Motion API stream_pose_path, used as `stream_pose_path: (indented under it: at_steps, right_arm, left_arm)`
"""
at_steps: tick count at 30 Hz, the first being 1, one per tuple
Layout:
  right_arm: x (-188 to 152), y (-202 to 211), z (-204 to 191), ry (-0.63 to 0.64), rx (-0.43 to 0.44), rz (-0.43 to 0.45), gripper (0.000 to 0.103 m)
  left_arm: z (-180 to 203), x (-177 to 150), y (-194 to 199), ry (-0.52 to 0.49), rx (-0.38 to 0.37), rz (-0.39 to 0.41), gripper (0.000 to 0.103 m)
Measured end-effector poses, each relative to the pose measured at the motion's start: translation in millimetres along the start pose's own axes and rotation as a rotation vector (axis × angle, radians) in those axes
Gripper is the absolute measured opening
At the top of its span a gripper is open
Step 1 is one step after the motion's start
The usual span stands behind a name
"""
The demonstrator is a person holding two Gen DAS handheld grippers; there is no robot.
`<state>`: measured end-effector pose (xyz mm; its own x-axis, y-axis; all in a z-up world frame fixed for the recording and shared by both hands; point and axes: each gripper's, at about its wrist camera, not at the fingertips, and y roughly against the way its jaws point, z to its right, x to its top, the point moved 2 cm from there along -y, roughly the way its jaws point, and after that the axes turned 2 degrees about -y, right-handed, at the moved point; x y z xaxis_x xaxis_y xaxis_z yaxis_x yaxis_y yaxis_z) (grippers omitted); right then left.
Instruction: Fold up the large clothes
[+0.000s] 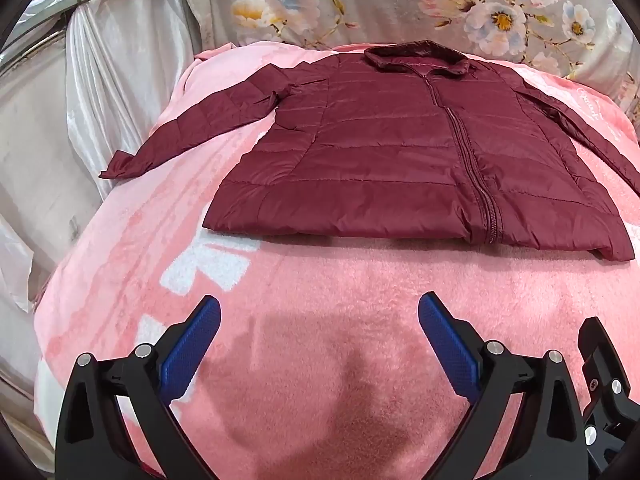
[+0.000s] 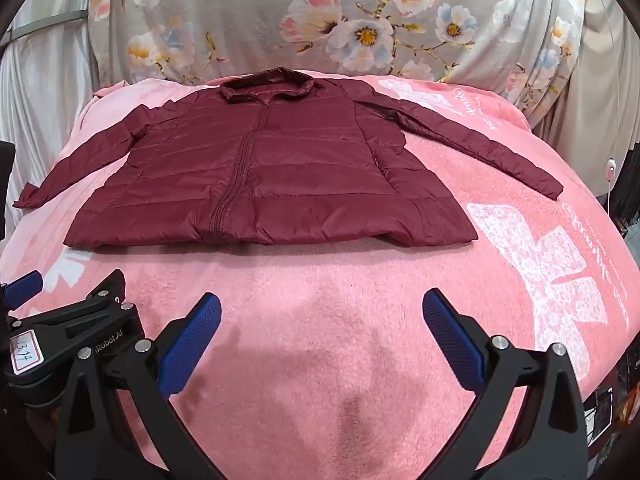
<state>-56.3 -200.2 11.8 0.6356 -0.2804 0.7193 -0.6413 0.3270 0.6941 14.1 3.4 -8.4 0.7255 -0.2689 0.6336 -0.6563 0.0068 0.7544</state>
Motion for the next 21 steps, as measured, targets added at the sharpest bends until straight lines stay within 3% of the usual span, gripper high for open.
stream_pose_path:
  at_steps: [21]
  right_arm:
    - [1, 11, -6, 0.004, 0.022, 0.011, 0.098]
  left_arm:
    - [-3, -7, 7, 0.014, 0.021, 0.003, 0.097]
